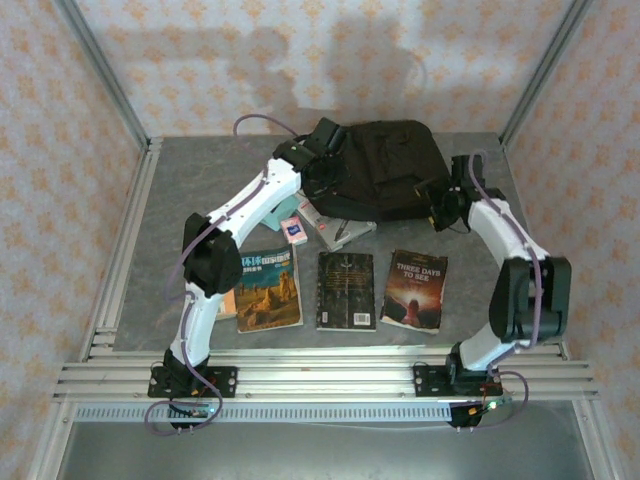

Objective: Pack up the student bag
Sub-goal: Unzip the student bag at the top-right of the table.

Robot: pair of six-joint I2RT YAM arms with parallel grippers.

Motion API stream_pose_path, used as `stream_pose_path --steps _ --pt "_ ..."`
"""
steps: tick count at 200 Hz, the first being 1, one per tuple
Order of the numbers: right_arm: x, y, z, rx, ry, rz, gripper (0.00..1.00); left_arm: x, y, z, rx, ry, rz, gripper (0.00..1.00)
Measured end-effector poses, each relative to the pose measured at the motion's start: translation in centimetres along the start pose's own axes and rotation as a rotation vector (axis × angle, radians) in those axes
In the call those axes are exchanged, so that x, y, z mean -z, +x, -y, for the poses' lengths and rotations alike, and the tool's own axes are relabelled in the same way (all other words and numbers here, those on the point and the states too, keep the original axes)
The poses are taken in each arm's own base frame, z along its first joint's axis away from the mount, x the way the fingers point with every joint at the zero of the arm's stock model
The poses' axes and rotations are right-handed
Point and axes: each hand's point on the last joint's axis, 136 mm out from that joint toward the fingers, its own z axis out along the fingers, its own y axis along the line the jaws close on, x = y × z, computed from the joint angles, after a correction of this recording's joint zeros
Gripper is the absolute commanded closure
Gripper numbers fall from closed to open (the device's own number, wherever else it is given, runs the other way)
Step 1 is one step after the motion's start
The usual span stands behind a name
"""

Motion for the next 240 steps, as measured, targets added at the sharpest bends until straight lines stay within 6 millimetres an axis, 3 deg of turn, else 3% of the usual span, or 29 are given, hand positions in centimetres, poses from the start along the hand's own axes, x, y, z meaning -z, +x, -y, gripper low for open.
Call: stream_pose_path --steps 29,67,95,122,146,179,203,240 --pt "1.8 2.4 -0.9 -0.068 -0.048 -0.018 0.32 -0.2 1.2 0.7 0.004 0.009 -0.021 1.00" --pt "0.6 7.5 -2.8 -0.117 -0.045 -0.124 0.28 0.5 2.6 2.7 -0.007 0.045 -0.028 1.00" --pt "-0.2 9.7 -4.5 -0.147 -0.064 -0.176 0.28 0.7 4.0 3.8 -0.026 0.061 -0.041 1.00" --pt "-1.2 10.7 -4.9 -0.174 -0.057 -0.203 0.40 0.9 5.6 3.8 -0.033 0.056 -0.060 1.00" --pt "-1.9 10.8 -4.4 -0.177 -0.035 -0.203 0.61 1.7 6.6 2.7 -0.034 0.040 -0.068 1.00" --pt "-2.6 10.8 -2.6 -0.174 0.006 -0.186 0.84 3.5 6.3 1.3 -0.040 0.022 -0.031 1.00" --pt "-2.8 11.1 -2.0 -0.150 0.021 -0.188 0.99 3.7 6.2 0.5 -0.067 -0.002 -0.012 1.00" --pt "-3.0 11.0 -1.5 -0.071 0.034 -0.173 1.00 3.4 6.1 -0.6 -0.138 -0.048 0.006 1.00"
